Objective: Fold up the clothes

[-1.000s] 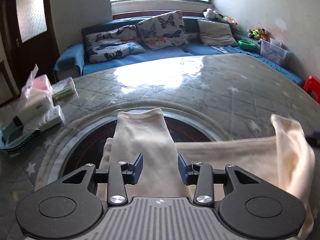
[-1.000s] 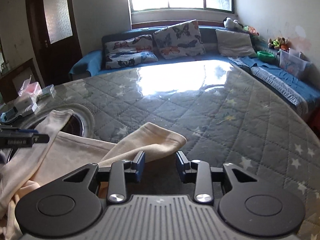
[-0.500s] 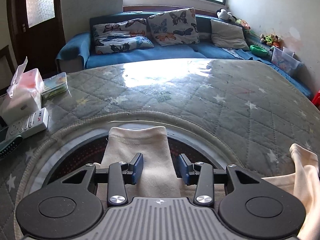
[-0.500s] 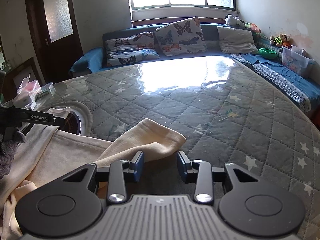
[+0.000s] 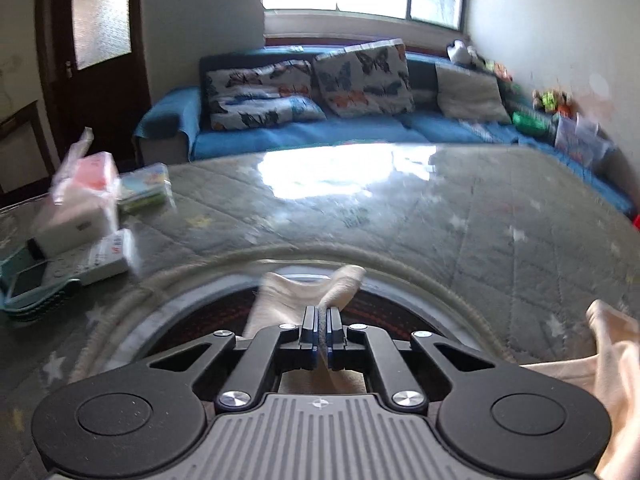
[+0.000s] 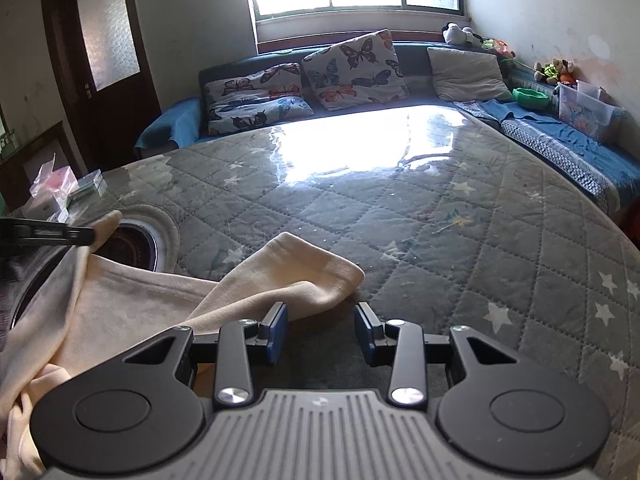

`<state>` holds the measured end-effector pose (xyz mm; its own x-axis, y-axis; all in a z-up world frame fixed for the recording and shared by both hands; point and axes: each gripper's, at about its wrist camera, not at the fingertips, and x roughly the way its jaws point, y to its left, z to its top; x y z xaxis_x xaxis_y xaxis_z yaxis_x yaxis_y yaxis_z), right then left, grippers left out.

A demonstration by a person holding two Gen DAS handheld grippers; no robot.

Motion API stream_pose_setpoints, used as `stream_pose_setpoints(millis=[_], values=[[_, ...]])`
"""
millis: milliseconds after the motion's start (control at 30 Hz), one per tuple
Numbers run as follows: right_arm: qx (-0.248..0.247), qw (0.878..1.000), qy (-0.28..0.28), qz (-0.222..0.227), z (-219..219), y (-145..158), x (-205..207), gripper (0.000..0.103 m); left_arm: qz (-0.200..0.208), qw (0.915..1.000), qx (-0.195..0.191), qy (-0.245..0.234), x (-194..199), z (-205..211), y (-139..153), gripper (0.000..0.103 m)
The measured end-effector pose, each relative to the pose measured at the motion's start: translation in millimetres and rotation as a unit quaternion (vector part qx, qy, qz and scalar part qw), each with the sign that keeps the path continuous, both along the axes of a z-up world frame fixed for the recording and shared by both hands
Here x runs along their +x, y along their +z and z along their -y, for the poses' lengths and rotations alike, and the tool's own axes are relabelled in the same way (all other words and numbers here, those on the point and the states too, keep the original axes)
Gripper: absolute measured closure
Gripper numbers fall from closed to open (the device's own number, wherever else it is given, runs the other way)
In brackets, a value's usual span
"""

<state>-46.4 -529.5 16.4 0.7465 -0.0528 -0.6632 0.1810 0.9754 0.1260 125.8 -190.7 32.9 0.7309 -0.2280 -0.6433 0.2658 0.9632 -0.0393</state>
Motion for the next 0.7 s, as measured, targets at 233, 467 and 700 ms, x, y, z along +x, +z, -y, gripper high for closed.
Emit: stream_pose_setpoints(millis=[233, 467, 700], values=[[0.015, 1.000, -0.017, 0.008, 8, 2, -5, 0.063, 0.041, 0.9963, -0.050, 0.056, -38, -67, 44, 0.099], [0.024, 0.999, -0.008, 0.025, 4, 15, -11, 0.060, 0.064, 0.9885, -0.070, 0.118, -85, -141, 73, 0.099], [0.030, 0.999, -0.024, 0.025, 6, 13, -16, 0.054, 0.088, 0.9771, -0.059, 0.185, -149, -211, 85, 0.099]])
